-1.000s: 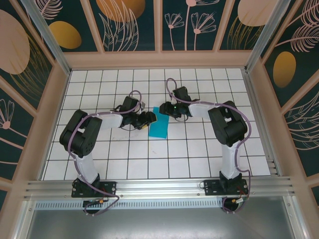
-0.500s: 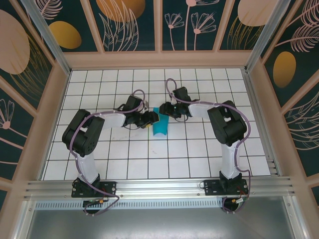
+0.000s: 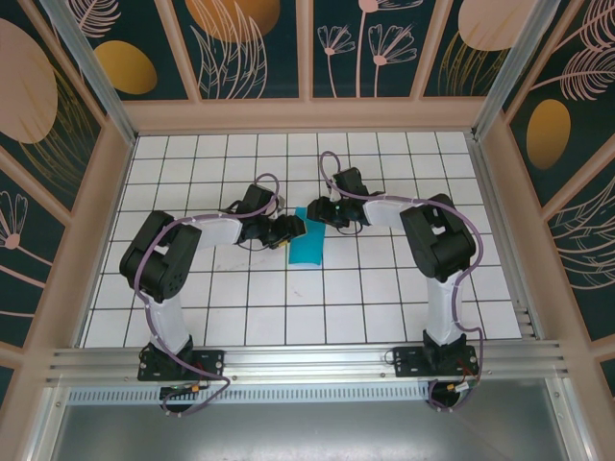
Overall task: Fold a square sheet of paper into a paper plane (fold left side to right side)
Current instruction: Third fold the triangle at the center of the table.
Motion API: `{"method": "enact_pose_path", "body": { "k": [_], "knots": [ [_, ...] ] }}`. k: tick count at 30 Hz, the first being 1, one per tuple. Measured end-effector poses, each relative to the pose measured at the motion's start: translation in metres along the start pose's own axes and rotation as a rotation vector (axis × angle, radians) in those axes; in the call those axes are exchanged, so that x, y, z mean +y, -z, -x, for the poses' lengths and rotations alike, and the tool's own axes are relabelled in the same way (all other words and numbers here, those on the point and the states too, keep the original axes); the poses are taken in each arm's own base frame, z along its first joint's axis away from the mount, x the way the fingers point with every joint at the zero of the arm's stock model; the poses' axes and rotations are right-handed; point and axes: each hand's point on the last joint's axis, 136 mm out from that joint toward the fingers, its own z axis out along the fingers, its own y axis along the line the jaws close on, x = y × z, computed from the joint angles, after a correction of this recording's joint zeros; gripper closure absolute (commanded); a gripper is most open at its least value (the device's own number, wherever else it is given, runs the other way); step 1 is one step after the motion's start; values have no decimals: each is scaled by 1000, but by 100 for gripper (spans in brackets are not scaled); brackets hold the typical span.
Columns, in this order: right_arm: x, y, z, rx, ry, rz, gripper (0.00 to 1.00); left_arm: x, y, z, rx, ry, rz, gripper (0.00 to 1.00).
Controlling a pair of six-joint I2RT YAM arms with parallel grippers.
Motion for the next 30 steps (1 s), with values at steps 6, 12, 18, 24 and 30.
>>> {"method": "enact_pose_path", "body": {
  "k": [6,12,18,24,30],
  "knots": [
    [0,0,0,0,1,1,52,-4,3,2,-11,-7,-8,44],
    [0,0,0,0,1,2,52,-6,4,3,-16,-10,-12,45],
    [0,0,0,0,2,2,52,-5,4,4,-23,-10,-6,44],
    [1,0,0,0,2,3,52,-4,4,4,-24,-10,-4,44],
    [1,0,0,1,2,5,52,-11,11,6,-39,-22,-21,45]
  ]
}}
